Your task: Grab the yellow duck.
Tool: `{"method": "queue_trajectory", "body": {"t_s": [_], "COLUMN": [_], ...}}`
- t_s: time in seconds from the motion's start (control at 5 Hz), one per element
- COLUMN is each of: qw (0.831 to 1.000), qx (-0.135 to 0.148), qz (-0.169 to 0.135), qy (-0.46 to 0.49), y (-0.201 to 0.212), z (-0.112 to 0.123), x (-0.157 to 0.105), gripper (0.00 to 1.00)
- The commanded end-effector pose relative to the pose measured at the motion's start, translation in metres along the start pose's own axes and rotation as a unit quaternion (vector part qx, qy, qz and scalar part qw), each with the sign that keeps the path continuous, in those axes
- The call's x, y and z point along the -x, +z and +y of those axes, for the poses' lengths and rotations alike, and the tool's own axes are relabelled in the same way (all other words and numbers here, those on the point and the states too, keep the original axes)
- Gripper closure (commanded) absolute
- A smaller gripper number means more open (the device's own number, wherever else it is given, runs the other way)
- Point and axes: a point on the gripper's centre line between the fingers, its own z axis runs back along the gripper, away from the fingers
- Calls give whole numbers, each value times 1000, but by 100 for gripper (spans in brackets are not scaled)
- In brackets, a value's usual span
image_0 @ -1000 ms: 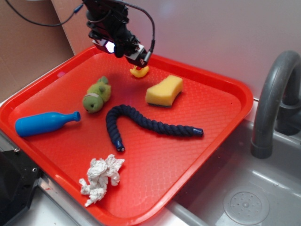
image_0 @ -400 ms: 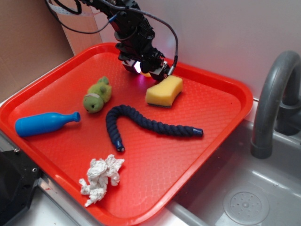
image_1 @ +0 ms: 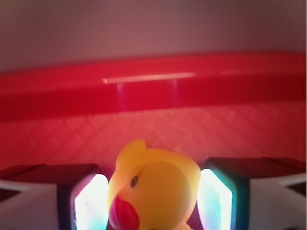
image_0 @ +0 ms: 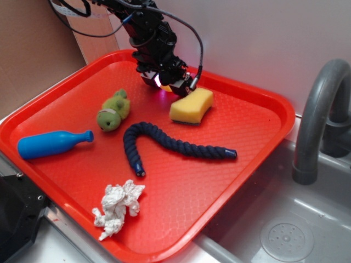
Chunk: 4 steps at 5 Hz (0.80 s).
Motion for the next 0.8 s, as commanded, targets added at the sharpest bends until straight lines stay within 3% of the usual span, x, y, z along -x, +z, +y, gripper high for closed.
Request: {"method": "queue_trajectory", "body": {"t_s": [0.0,0.2,0.6], "qw": [994,994,996], "qx": [-92,-105,-73], "qz": [-34,-7,41], "qy": [37,40,19], "y": [92,126,200], "z": [7,-3,-17], "x": [2,10,23], "gripper": [100,100,100]}}
